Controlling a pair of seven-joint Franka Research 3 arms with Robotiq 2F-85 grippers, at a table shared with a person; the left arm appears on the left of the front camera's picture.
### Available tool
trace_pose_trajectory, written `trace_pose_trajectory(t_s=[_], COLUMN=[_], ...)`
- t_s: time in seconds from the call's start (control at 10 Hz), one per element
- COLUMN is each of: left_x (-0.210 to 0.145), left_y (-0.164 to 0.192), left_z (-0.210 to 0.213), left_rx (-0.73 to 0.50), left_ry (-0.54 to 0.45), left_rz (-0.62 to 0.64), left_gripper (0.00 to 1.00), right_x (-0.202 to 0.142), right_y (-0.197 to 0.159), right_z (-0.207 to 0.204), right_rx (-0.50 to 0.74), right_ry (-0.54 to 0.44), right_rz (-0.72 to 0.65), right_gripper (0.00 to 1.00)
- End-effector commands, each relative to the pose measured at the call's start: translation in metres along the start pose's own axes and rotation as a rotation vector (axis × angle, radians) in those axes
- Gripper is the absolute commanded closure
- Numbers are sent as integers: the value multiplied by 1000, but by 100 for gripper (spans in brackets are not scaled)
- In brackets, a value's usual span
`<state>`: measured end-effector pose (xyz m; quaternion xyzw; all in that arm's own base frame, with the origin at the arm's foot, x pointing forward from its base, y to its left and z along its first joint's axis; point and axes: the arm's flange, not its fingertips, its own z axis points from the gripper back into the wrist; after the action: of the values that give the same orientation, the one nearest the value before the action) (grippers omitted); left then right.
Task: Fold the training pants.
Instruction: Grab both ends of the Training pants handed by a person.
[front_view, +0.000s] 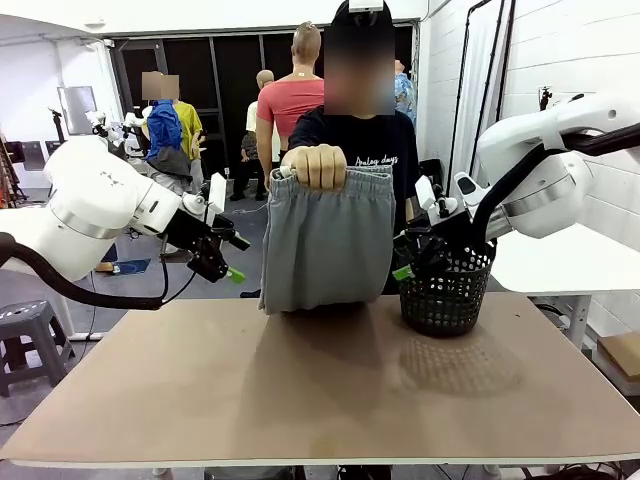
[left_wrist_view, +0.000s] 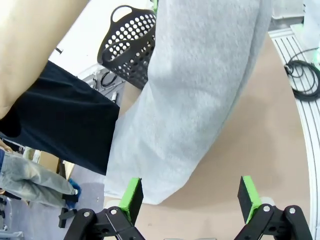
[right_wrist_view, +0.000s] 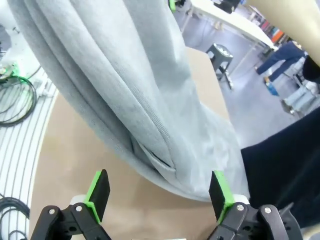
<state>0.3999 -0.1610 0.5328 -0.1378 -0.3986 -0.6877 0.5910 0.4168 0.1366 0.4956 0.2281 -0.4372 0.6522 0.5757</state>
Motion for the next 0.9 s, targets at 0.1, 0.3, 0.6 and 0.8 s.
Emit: trace_pose_trajectory(t_s=[0.1,0.3,0.6,0.8], left_x=[8,10,17,26], left_y=[-1,2,0,-8], left_z=[-8,-11,-14,-13], left_rx=[32,45,30,-21], left_ry=[-58,-95,-165,-225], left_rz=[1,10,12,14], left_gripper=[0,0,0,0], right_x=[5,9,15,16], right_y=[6,7,13,16], right_z=[2,1,0,1], right_rx=[44,53,41,46], right_ry=[-42,-72,-136,-154], right_rz=[26,34,29,20], right_gripper=[0,0,0,0])
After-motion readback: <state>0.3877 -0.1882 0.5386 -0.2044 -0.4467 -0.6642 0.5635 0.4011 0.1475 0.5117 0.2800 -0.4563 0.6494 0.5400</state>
